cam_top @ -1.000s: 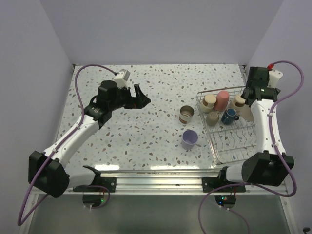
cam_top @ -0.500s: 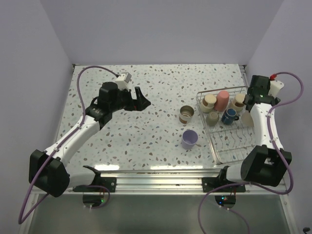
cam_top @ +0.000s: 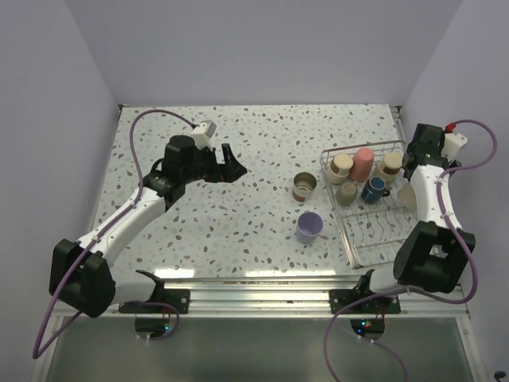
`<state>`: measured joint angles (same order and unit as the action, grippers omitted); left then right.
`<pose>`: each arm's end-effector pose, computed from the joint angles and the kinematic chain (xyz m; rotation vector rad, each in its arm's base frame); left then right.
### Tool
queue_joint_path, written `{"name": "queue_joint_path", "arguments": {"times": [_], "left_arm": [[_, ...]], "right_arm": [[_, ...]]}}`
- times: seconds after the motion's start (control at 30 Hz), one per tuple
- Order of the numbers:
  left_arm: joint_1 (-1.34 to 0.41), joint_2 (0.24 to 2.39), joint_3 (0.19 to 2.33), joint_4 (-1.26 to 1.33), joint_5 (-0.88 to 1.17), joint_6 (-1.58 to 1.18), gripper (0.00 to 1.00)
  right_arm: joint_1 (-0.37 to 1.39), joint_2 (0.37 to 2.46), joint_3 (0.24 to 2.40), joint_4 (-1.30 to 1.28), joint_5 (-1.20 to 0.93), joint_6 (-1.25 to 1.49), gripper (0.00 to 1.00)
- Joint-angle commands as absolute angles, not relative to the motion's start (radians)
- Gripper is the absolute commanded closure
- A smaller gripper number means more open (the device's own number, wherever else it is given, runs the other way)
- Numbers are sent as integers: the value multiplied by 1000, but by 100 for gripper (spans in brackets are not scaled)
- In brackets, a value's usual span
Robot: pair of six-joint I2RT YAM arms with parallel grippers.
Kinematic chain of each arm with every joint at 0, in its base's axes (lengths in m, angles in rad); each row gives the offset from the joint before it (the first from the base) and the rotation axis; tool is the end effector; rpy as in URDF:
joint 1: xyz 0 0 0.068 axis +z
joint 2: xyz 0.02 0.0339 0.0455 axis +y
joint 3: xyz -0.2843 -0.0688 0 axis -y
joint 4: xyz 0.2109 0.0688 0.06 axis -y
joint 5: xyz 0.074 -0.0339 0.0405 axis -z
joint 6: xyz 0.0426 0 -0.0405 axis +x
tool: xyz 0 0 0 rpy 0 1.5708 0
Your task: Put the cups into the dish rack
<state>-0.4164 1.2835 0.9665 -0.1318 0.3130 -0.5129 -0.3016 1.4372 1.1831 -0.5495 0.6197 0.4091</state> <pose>0.2341 -0.1179 0.3277 0.1070 2.1130 -0.8898 0.2569 -0.1058 0.3221 1.0623 2.0214 -0.6749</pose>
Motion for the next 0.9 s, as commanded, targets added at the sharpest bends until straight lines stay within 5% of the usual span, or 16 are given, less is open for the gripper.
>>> {"name": "queue_joint_path", "arguments": {"times": [0.0,0.53,0.87], "left_arm": [[-417,1292,959,-66,319,-520,0],[-416,1319,960,-43,322,-534,1],[-417,1335,974,-41,330,-526,0]], "right_arm": [[-290,1473,1215,-471,546,486,100],[-290,1483,1417,-528,482,482,100],[-290,1451,1330,-519,486,500,100]]}}
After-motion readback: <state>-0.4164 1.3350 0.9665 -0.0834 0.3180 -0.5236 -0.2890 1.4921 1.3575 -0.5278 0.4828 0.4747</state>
